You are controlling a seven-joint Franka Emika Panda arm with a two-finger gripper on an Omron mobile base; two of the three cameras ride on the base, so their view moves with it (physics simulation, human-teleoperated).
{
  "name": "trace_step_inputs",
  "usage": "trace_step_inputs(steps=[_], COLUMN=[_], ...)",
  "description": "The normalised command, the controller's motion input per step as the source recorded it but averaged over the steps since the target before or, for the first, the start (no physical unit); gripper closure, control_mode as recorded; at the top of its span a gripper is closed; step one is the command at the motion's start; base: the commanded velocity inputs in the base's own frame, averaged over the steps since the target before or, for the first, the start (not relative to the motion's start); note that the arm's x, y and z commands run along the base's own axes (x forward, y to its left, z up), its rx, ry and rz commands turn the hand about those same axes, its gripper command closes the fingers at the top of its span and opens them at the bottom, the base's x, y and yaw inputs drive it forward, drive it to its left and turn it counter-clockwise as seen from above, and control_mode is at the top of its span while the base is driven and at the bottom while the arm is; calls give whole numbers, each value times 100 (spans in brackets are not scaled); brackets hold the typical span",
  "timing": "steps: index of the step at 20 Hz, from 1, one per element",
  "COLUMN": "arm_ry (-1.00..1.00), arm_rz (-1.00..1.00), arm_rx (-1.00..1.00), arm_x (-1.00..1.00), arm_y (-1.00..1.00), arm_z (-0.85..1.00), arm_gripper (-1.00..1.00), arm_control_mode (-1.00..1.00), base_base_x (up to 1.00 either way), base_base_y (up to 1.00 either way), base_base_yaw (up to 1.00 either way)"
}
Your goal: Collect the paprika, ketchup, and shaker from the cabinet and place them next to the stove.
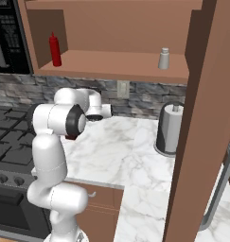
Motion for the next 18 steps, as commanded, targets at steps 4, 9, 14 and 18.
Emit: trace_step_inputs(steps=[4,9,14,18], arm_ry=[-4,0,-2,-9], arm_rz=[-1,-2,-4,-7], arm_rx=[9,6,6,8], arm_x=[-5,0,-19,-57], arm_y=[-29,-29,-39,-31], arm_z=[16,29,38,51], arm_gripper=[-100,-100,-100,-100], arm_control_mode=[-100,-100,-100,-100], base_base_x=[0,0,0,0], base_base_y=[0,0,0,0], base_base_yaw=[0,0,0,0])
